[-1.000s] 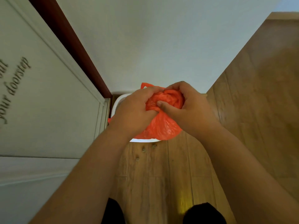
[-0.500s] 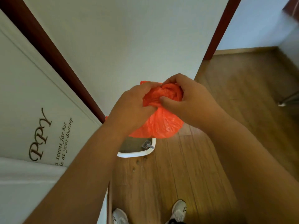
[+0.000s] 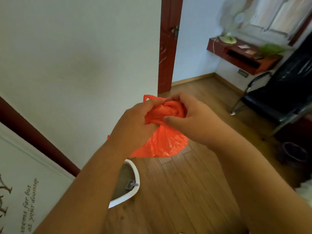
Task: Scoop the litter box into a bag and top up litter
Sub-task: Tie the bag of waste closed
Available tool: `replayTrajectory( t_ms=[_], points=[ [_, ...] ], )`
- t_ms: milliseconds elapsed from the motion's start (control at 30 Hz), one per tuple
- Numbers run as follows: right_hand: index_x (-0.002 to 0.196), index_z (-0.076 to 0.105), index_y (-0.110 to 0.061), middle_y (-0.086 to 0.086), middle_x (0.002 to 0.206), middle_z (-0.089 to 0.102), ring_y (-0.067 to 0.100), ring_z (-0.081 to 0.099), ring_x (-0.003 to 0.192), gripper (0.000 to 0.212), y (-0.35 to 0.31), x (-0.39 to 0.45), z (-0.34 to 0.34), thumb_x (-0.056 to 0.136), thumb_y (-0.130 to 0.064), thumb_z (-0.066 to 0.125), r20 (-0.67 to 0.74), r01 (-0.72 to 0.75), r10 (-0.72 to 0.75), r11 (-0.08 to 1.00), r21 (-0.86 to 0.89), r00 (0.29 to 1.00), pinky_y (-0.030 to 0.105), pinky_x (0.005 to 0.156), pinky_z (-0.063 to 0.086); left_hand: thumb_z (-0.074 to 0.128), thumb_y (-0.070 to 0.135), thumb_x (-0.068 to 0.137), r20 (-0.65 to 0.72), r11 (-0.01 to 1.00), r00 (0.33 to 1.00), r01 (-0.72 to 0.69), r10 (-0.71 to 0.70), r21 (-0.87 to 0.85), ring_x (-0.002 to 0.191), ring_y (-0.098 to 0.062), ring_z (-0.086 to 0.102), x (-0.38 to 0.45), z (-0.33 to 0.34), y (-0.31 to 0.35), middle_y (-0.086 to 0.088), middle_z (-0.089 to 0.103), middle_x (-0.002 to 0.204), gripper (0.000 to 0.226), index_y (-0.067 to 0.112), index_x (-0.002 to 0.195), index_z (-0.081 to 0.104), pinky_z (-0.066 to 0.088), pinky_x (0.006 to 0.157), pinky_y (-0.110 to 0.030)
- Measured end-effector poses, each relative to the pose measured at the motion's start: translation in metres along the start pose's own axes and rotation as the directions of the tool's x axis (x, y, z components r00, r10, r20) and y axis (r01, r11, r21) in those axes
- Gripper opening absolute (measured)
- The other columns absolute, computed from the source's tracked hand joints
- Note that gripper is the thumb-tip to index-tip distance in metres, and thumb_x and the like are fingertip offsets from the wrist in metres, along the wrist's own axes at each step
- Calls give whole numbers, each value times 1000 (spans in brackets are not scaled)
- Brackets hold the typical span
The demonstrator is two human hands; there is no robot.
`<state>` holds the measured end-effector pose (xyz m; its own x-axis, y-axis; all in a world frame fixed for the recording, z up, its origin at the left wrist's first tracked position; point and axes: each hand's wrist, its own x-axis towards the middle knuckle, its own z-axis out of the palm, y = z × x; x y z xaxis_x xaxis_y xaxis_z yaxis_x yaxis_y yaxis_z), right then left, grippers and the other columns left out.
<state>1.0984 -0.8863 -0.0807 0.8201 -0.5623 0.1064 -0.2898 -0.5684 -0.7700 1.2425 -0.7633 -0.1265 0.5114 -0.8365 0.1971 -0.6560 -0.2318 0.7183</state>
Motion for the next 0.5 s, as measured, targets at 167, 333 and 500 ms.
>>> replayTrajectory(
  t_ms=[167, 333, 500],
  points=[
    [125, 55, -42, -16, 116, 60, 0, 60, 96, 44, -7, -45, -12, 87, -33, 76, -144, -125, 123, 992, -7, 982, 22, 81, 55, 69, 30, 95, 87, 988, 985, -151, 152, -14, 100, 14, 50, -1, 8, 20, 26, 51, 128, 55, 59, 135, 44, 30, 80, 1],
    [124, 56, -37, -17, 109, 57, 0, 57, 92, 42, -15, -86, -16, 87, -31, 75, -300, -227, 202, 973, -51, 932, 16, 73, 50, 71, 29, 93, 205, 954, 932, -288, 300, -88, 99, 18, 51, -7, 17, 39, 30, 52, 121, 57, 58, 136, 47, 36, 83, -2],
    [122, 58, -36, -16, 108, 60, 5, 61, 94, 41, -10, -124, -28, 86, -31, 77, -409, -330, 297, 944, -10, 863, 24, 77, 55, 70, 28, 92, 350, 920, 851, -355, 391, -166, 115, 0, 58, -7, 38, 62, 22, 59, 129, 57, 55, 138, 48, 51, 98, -26]
  ],
)
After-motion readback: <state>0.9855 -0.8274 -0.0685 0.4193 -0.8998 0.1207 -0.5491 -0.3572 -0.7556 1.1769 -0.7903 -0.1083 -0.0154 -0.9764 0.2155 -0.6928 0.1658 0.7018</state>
